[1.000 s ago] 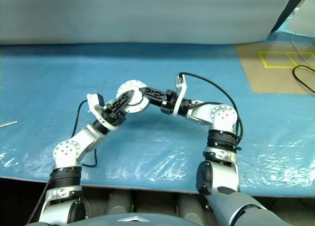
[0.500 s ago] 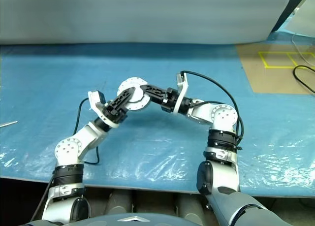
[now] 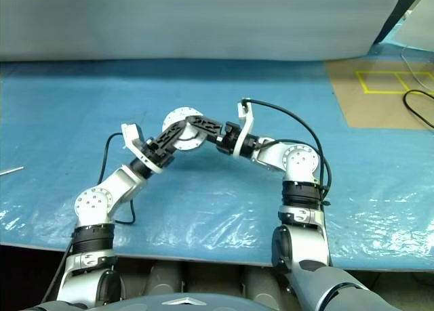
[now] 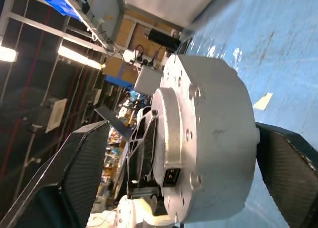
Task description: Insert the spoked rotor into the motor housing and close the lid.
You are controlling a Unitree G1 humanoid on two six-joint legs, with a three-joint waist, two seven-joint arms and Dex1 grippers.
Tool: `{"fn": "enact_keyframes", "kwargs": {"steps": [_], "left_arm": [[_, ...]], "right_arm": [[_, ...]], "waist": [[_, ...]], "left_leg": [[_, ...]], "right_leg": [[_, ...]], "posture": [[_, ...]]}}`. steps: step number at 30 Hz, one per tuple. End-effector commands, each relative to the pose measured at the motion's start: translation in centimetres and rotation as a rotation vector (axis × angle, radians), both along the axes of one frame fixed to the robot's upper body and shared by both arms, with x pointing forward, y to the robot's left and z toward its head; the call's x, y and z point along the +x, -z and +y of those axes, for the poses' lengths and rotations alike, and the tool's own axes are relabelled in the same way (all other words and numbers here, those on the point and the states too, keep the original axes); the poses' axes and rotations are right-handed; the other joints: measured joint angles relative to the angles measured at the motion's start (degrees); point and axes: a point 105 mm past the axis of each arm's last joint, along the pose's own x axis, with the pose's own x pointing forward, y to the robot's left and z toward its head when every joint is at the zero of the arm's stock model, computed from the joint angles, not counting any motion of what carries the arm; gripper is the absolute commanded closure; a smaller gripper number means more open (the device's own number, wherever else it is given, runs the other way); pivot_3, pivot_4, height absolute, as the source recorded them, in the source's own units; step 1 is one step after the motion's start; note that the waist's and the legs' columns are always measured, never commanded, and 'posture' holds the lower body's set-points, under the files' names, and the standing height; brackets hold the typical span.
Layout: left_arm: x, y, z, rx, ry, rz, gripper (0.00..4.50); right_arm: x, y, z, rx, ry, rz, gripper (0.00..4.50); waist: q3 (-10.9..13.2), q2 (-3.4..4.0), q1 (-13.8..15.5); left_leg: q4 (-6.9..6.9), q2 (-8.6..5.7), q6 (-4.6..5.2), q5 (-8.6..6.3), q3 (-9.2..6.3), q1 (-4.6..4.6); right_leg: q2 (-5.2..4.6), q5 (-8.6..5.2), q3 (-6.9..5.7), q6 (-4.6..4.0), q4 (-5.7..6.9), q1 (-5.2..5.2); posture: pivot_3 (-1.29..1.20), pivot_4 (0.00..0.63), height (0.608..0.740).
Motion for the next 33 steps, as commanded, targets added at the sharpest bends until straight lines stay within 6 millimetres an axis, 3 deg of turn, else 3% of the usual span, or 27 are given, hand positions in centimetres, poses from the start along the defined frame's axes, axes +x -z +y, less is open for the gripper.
{"fn": "enact_keyframes", "kwargs": {"steps": [1,8,12,16,25,28,33], "left_arm": [[-0.4,-3.0,0.9,-0.027,-0.033,-0.120,2.02],[1.4,-6.1,5.9,-0.102,-0.265,-0.187,2.02],[2.5,-6.4,8.3,0.012,-0.410,-0.202,2.02],[3.5,-5.6,11.3,0.165,-0.582,-0.206,2.02],[3.6,-2.4,15.9,0.352,-0.660,-0.108,2.02],[3.6,-1.0,16.7,0.393,-0.669,-0.065,2.02],[4.5,2.2,17.8,0.441,-0.730,0.058,2.02]], "right_arm": [[0.1,-1.6,-0.1,0.052,-0.010,-0.031,0.03],[0.5,-0.7,-0.8,0.023,0.029,-0.004,0.03],[1.0,-0.2,-1.5,-0.041,0.085,-0.028,0.03],[1.6,-0.3,-3.5,-0.182,0.204,-0.189,0.03],[1.9,-1.0,-8.9,-0.292,0.393,-0.339,0.03],[1.9,-0.6,-9.4,-0.304,0.412,-0.323,0.03],[1.8,0.0,-8.6,-0.308,0.404,-0.313,0.03]], "waist": [[0.00,0.00,0.00],[0.03,-0.05,-0.10],[0.05,-0.08,-0.05],[0.05,-0.10,0.23],[0.19,-0.34,0.53],[0.19,-0.36,0.41],[0.19,-0.36,0.27]], "left_leg": [[0.00,0.00,0.00,0.00,0.00,-0.02],[0.03,0.01,0.00,0.00,-0.02,-0.02],[0.09,0.00,0.00,0.00,-0.04,-0.06],[0.08,0.00,0.00,0.00,-0.05,-0.08],[0.09,0.02,0.00,0.00,-0.09,-0.13],[0.13,0.03,0.00,0.00,-0.10,-0.14],[0.20,0.04,0.01,0.00,-0.10,-0.13]], "right_leg": [[0.00,0.00,-0.01,0.00,0.00,0.00],[0.01,0.00,-0.01,0.00,0.01,0.00],[0.00,0.01,-0.03,0.00,0.01,0.00],[-0.02,0.01,-0.10,0.01,-0.01,0.00],[-0.01,0.03,-0.19,0.04,0.01,0.00],[-0.01,0.03,-0.18,0.04,0.03,0.00],[-0.01,0.03,-0.17,0.03,0.07,0.00]], "posture": [[0.00,0.150,0.740],[0.00,0.150,0.740],[0.00,0.150,0.740],[0.00,0.150,0.740],[0.00,0.150,0.740],[0.00,0.150,0.740],[0.00,0.150,0.740]]}}
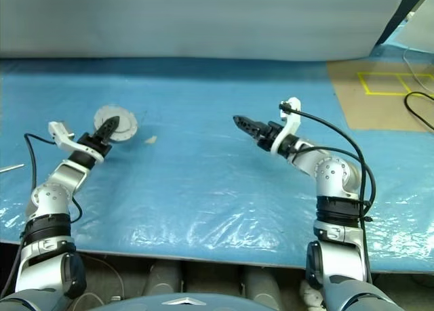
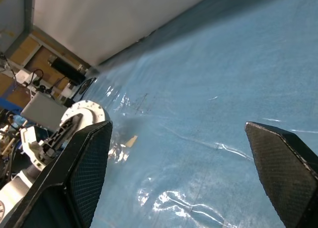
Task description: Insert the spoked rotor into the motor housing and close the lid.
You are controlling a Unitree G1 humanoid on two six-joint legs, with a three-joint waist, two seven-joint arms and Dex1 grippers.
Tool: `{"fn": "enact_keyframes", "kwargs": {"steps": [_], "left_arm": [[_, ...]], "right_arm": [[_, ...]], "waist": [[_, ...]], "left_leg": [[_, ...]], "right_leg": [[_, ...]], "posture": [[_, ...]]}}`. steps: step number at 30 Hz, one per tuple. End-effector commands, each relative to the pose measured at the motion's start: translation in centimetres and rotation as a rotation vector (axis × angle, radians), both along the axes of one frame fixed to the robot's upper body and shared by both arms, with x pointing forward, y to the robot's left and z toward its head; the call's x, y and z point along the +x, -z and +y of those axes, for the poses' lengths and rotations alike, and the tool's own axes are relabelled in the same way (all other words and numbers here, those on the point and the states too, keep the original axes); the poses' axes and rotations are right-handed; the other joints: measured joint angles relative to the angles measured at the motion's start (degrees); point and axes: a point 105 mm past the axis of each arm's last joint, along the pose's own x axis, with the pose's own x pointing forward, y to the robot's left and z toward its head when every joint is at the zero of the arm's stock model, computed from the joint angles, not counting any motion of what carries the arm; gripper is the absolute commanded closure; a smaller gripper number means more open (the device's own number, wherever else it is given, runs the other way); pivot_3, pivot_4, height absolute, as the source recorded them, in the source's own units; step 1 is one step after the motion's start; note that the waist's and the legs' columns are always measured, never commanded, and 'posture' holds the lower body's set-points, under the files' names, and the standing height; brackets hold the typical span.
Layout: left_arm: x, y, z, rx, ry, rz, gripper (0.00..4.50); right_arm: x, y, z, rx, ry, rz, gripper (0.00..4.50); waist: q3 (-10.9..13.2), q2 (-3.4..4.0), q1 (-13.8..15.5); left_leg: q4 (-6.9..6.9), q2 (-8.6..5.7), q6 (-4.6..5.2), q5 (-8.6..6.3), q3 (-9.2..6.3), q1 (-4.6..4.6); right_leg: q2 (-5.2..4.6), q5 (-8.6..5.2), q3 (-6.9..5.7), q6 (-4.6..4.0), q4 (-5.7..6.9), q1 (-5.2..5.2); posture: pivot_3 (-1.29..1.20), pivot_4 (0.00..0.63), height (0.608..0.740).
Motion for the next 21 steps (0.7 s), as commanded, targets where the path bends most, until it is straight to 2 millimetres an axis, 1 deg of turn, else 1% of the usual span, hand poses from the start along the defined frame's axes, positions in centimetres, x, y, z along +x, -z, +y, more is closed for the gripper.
{"fn": "enact_keyframes", "kwargs": {"steps": [1,3,5,7,8,9,10,13,16,19,21], "left_arm": [[0.8,-0.8,0.8,0.048,-0.054,-0.031,2.02],[1.1,0.2,0.3,0.069,-0.051,0.000,2.02],[1.2,0.8,0.4,0.089,-0.056,0.019,2.02],[1.3,1.4,0.9,0.122,-0.084,0.048,1.30],[1.3,1.6,1.1,0.134,-0.098,0.063,1.08],[1.2,2.0,1.6,0.147,-0.115,0.083,0.74],[1.0,2.6,2.3,0.154,-0.136,0.112,0.47],[0.2,3.1,4.5,0.162,-0.192,0.143,0.47],[-1.0,2.9,7.9,0.178,-0.310,0.161,0.47],[-2.3,2.7,10.8,0.204,-0.395,0.176,0.47],[-3.3,2.8,12.4,0.228,-0.440,0.200,0.47]], "right_arm": [[-0.2,-1.1,0.5,0.004,-0.006,-0.055,0.03],[-0.3,-0.9,0.9,-0.003,-0.018,-0.052,0.03],[-0.5,-0.8,1.4,-0.010,-0.041,-0.052,0.03],[-0.7,-0.9,1.7,-0.003,-0.054,-0.054,0.00],[-0.7,-0.9,1.8,-0.001,-0.055,-0.055,0.00],[-0.7,-0.8,1.9,-0.003,-0.062,-0.052,0.00],[-0.8,-0.7,2.0,-0.003,-0.066,-0.049,0.00],[-1.0,-0.5,2.3,0.004,-0.082,-0.042,0.00],[-1.2,-0.2,2.8,0.008,-0.105,-0.035,0.00],[-1.2,0.1,3.1,0.001,-0.116,-0.032,0.00],[-1.2,0.1,3.3,0.000,-0.122,-0.033,0.00]], "waist": [[0.01,-0.02,0.00],[-0.01,-0.07,0.17],[-0.01,-0.07,0.19],[-0.01,-0.07,0.18],[-0.01,-0.07,0.16],[-0.01,-0.07,0.13],[-0.01,-0.07,0.10],[-0.02,-0.05,-0.48],[-0.02,-0.05,-1.07],[-0.02,-0.05,-2.03],[-0.02,-0.04,-2.11]], "left_leg": [[0.03,-0.01,0.00,0.00,0.00,-0.01],[0.07,0.00,0.00,0.00,-0.02,-0.02],[0.13,0.00,0.00,0.00,-0.03,0.03],[0.18,-0.02,0.00,0.00,-0.03,0.06],[0.20,-0.03,0.01,0.00,-0.03,0.07],[0.21,-0.03,0.00,0.00,-0.03,0.08],[0.22,-0.03,0.01,0.00,-0.03,0.08],[0.18,-0.02,0.00,0.00,-0.03,0.26],[0.14,-0.03,0.00,0.00,0.03,0.43],[0.14,-0.01,0.00,0.00,0.03,0.52],[0.12,0.00,-0.01,0.00,0.04,0.54]], "right_leg": [[-0.01,0.00,0.00,0.00,0.00,0.00],[-0.01,0.00,0.00,0.00,0.02,0.01],[-0.03,0.00,-0.01,-0.01,0.10,0.05],[-0.08,0.00,0.00,-0.01,0.10,0.08],[-0.10,0.01,0.00,-0.01,0.10,0.10],[-0.10,0.01,0.00,-0.01,0.10,0.10],[-0.10,0.01,0.00,-0.01,0.10,0.11],[-0.07,0.01,0.01,-0.03,0.18,0.17],[-0.07,0.04,0.10,-0.08,0.18,0.21],[-0.02,0.06,0.12,-0.13,0.18,0.24],[-0.01,0.07,0.13,-0.14,0.16,0.23]], "posture": [[0.00,0.150,0.740],[0.00,0.150,0.740],[0.00,0.150,0.740],[0.00,0.150,0.740],[0.00,0.150,0.740],[0.00,0.150,0.740],[0.00,0.150,0.740],[0.00,0.150,0.740],[0.00,0.150,0.740],[0.00,0.150,0.740],[0.00,0.150,0.740]]}}
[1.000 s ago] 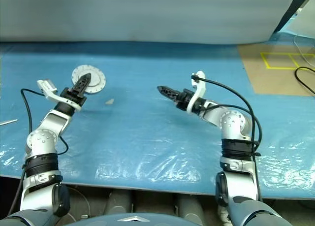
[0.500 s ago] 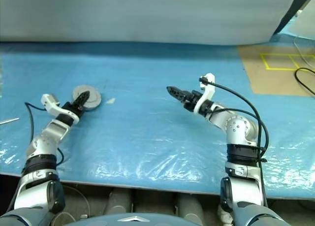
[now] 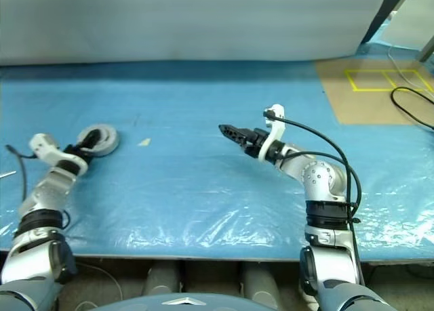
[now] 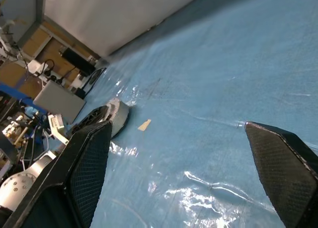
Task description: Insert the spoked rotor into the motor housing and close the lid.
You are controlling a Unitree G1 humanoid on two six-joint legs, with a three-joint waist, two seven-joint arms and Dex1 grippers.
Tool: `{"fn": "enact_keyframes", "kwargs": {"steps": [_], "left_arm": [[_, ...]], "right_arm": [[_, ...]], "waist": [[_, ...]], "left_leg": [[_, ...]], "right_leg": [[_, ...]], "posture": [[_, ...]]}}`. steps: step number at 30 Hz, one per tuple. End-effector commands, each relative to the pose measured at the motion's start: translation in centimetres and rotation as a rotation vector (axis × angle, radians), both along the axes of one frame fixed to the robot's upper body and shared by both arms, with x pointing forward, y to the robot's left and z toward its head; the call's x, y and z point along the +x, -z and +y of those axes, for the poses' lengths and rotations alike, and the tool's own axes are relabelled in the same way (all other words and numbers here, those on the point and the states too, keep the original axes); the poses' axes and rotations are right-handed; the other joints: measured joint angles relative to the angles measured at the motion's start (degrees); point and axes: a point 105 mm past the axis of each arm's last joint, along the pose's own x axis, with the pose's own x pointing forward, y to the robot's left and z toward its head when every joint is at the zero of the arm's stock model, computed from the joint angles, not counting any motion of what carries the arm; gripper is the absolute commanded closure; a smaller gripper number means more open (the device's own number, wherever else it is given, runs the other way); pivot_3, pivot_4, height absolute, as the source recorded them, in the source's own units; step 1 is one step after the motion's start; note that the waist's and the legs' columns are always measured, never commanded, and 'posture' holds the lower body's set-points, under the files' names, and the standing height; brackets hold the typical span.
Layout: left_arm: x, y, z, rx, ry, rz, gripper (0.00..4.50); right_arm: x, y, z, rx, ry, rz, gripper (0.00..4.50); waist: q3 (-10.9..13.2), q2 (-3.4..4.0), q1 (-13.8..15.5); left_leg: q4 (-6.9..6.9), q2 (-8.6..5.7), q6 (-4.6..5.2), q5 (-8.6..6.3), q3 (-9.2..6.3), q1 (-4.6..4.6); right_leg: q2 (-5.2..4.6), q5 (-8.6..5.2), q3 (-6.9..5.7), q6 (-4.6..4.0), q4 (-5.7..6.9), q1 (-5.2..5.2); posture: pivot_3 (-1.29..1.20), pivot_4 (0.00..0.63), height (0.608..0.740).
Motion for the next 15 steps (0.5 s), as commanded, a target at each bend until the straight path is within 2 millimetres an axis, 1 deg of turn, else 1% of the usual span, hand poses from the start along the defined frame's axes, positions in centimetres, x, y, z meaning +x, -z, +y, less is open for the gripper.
{"fn": "enact_keyframes", "kwargs": {"steps": [1,3,5,7,9,10,12,15], "left_arm": [[-2.2,0.5,3.4,0.041,-0.112,0.042,0.47],[-2.8,0.3,4.6,0.058,-0.149,0.050,0.47],[-3.2,0.2,5.1,0.085,-0.154,0.057,0.47],[-3.0,-0.4,4.3,0.097,-0.079,0.018,0.47],[-2.4,-2.2,2.2,0.103,0.058,-0.072,0.47],[-2.2,-3.6,0.6,0.111,0.150,-0.138,0.47],[-2.4,-6.6,-3.0,0.124,0.321,-0.250,0.47],[-3.4,-10.3,-9.4,0.141,0.628,-0.363,0.47]], "right_arm": [[-0.1,-0.9,0.6,0.015,-0.025,-0.044,0.00],[0.1,-0.7,0.7,0.008,-0.028,-0.041,0.00],[0.2,-0.5,0.9,0.005,-0.029,-0.040,0.00],[0.2,-0.6,1.0,0.011,-0.034,-0.041,0.00],[0.1,-0.9,1.0,0.025,-0.046,-0.054,0.00],[-0.1,-1.3,1.1,0.026,-0.058,-0.067,0.00],[-0.5,-1.9,1.1,0.015,-0.077,-0.098,0.00],[-1.1,-2.7,1.0,-0.056,-0.108,-0.189,0.00]], "waist": [[0.00,0.00,0.18],[0.00,-0.01,0.49],[0.00,-0.01,1.10],[0.00,-0.02,1.62],[0.00,-0.04,1.72],[0.01,-0.06,1.76],[0.03,-0.09,2.03],[0.06,-0.12,2.22]], "left_leg": [[-0.02,-0.01,0.00,0.00,0.00,0.00],[-0.07,-0.04,0.00,0.00,0.00,-0.04],[-0.09,-0.04,0.00,0.00,0.00,-0.10],[-0.12,-0.03,0.00,0.00,0.00,-0.10],[-0.15,-0.03,0.00,0.00,0.01,-0.10],[-0.16,-0.01,0.00,0.00,0.01,-0.11],[-0.18,0.00,0.00,0.00,0.01,-0.17],[-0.16,0.04,0.00,0.00,0.02,-0.27]], "right_leg": [[-0.01,0.00,0.00,0.00,-0.03,0.00],[-0.05,0.00,-0.02,0.01,-0.15,0.00],[-0.10,0.00,-0.09,0.00,-0.20,0.02],[-0.10,-0.01,-0.12,-0.01,-0.19,0.01],[-0.11,-0.01,-0.12,-0.02,-0.20,0.01],[-0.11,-0.03,-0.13,-0.06,-0.21,0.01],[-0.16,-0.14,-0.18,-0.24,-0.20,0.00],[-0.19,-0.17,-0.29,-0.30,-0.19,-0.04]], "posture": [[0.00,0.150,0.740],[0.00,0.150,0.740],[0.00,0.150,0.740],[0.00,0.150,0.740],[0.00,0.150,0.740],[0.00,0.150,0.740],[0.00,0.150,0.740],[0.00,0.150,0.740]]}}
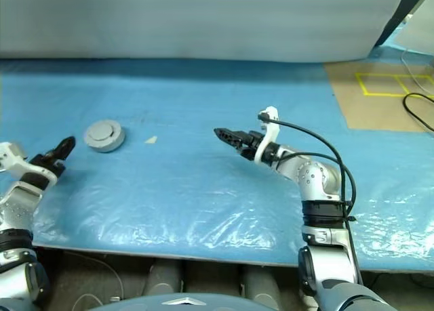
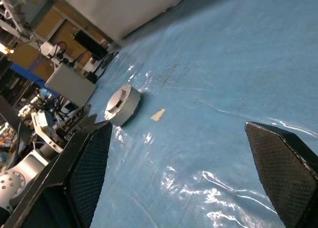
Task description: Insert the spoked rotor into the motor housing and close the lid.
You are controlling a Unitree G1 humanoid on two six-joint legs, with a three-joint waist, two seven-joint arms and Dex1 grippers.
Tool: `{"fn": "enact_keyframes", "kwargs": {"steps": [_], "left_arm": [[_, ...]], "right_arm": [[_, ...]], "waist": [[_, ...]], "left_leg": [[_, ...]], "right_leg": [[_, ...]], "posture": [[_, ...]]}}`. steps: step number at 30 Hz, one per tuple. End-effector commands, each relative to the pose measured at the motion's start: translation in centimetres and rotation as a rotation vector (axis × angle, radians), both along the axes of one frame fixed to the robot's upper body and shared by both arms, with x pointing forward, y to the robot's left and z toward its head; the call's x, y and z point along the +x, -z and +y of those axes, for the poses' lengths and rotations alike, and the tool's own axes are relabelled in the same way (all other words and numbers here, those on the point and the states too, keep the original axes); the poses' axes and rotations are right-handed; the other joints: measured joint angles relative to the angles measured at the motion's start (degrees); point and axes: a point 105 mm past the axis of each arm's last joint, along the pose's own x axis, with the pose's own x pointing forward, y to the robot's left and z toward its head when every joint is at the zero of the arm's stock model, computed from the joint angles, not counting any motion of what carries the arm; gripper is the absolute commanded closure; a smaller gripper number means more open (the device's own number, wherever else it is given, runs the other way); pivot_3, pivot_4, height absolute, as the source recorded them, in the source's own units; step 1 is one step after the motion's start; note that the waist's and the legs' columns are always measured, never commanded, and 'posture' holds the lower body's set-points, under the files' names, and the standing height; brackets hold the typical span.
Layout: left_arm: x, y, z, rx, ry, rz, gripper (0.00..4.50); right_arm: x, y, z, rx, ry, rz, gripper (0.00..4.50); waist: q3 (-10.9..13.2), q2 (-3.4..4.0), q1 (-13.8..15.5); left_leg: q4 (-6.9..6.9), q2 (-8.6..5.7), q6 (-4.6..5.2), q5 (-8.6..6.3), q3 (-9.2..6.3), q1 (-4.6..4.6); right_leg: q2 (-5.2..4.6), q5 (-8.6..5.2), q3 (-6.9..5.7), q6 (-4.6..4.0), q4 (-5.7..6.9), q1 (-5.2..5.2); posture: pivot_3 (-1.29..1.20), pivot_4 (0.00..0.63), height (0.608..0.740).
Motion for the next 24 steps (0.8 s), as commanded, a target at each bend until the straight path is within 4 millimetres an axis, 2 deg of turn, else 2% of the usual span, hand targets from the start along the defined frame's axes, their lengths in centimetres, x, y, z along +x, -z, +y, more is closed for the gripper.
{"fn": "enact_keyframes", "kwargs": {"steps": [1,4,7,9,12,16,20,24], "left_arm": [[-1.1,-6.5,-7.8,0.066,0.386,-0.183,0.47],[-1.8,-7.7,-12.5,0.122,0.591,-0.201,0.47],[-2.3,-6.8,-16.0,0.193,0.742,-0.176,0.47],[-2.2,-5.6,-17.6,0.243,0.792,-0.157,0.47],[-1.6,-3.1,-18.5,0.312,0.807,-0.102,0.47],[-0.8,-0.3,-19.3,0.417,0.809,-0.072,0.47],[-1.0,0.2,-20.5,0.419,0.829,-0.099,0.47],[-0.9,0.3,-20.6,0.416,0.831,-0.108,0.47]], "right_arm": [[-1.0,-2.8,0.1,-0.065,-0.061,-0.187,0.00],[-1.4,-3.1,-0.1,-0.164,-0.095,-0.286,0.00],[-1.3,-2.8,-0.3,-0.248,-0.097,-0.351,0.00],[-1.0,-2.3,-0.8,-0.298,-0.073,-0.376,0.00],[-0.7,-0.7,-1.4,-0.394,-0.041,-0.407,0.00],[-0.4,0.2,-2.7,-0.402,0.032,-0.377,0.00],[-0.7,1.0,-3.3,-0.414,0.070,-0.357,0.00],[-1.2,1.2,-2.8,-0.400,0.070,-0.347,0.00]], "waist": [[0.00,0.01,0.09],[0.01,0.07,0.01],[0.01,0.11,-0.38],[0.01,0.11,-0.67],[0.01,0.11,-0.63],[0.01,0.11,-0.57],[0.01,0.11,-0.54],[0.01,0.11,-0.65]], "left_leg": [[0.02,0.01,0.00,0.00,0.01,-0.03],[0.01,-0.04,0.00,0.00,0.05,0.01],[-0.03,-0.04,0.01,0.00,0.09,0.09],[-0.05,-0.04,0.01,0.00,0.11,0.13],[-0.08,-0.02,0.01,0.01,0.11,0.15],[-0.08,-0.04,0.01,0.01,0.11,0.11],[-0.07,-0.05,0.02,0.01,0.11,0.09],[-0.07,-0.04,0.02,0.01,0.11,0.12]], "right_leg": [[0.00,0.00,-0.01,0.00,0.00,-0.01],[-0.03,0.00,0.01,0.00,0.00,-0.01],[-0.01,0.00,0.06,0.01,0.00,-0.01],[0.04,0.00,0.14,0.02,0.00,-0.02],[0.11,0.03,0.18,0.08,-0.01,-0.04],[0.11,0.12,0.19,0.21,-0.04,-0.06],[0.10,0.12,0.20,0.21,-0.04,-0.05],[0.11,0.09,0.21,0.16,-0.01,-0.05]], "posture": [[0.00,0.150,0.740],[0.00,0.150,0.740],[0.00,0.150,0.740],[0.00,0.150,0.740],[0.00,0.150,0.740],[0.00,0.150,0.740],[0.00,0.150,0.740],[0.00,0.150,0.740]]}}
